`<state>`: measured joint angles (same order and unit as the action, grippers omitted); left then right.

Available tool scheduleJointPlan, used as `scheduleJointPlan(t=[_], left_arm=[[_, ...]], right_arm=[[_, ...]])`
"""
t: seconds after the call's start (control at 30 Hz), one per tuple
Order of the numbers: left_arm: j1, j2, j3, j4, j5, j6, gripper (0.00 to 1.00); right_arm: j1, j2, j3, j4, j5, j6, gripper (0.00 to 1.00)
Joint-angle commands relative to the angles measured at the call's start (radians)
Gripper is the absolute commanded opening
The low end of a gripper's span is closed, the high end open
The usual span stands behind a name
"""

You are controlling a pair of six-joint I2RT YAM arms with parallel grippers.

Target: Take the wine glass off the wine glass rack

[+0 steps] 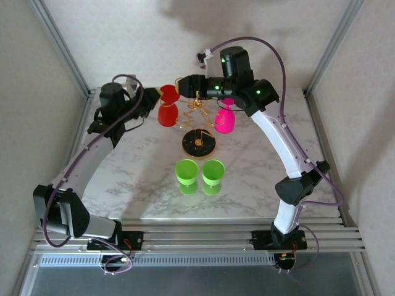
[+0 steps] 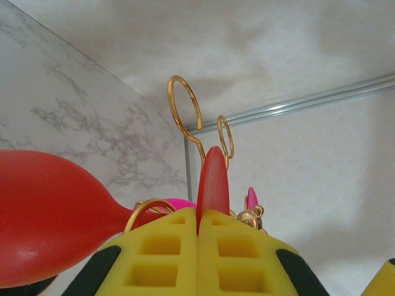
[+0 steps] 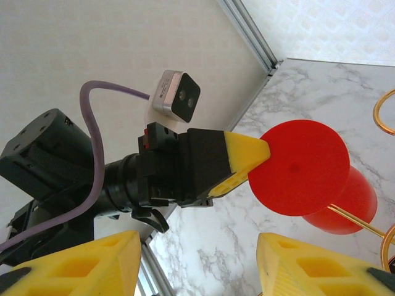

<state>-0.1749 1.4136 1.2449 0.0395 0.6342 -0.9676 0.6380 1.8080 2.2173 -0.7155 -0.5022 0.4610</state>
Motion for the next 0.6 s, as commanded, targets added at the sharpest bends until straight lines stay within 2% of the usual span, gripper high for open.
scheduleJointPlan(t=[0.0,0.57], left_arm=[[-0.002,0.017,0.065,-0.021,0.043,0.052,0.00],[-0.012,0.074,0.172,-0.163,0.087,0.182,0.00]], right_arm=[[-0.007,-0.027,-0.013,0.030,-0.024,0.004,0.52],[-0.007,-0.030,-0.027,0.044,-0.025,0.015,0.52]])
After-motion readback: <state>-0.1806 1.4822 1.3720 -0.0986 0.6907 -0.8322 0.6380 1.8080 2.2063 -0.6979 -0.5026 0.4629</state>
